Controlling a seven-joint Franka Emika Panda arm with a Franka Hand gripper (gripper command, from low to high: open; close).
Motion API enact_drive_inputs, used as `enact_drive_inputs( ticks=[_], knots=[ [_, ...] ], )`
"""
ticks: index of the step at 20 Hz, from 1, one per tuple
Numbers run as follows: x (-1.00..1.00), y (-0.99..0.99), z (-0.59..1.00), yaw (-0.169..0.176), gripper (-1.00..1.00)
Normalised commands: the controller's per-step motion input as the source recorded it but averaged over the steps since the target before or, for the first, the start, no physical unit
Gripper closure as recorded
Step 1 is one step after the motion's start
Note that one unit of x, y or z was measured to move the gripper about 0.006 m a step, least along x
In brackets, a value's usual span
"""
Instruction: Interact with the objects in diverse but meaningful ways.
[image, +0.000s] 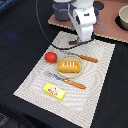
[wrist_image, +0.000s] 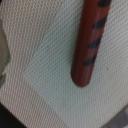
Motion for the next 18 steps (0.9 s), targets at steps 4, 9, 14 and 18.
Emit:
enact_drive_inputs(
  ticks=[4,9,14,18],
  knots=[
    [0.0,0.16,-0.31,0.0,-1.0],
    [0.0,0.14,-0.31,0.0,-1.0],
    [0.0,0.15,-0.28,0.002,-1.0],
    [0.0,0.16,-0.27,0.003,1.0]
  ],
)
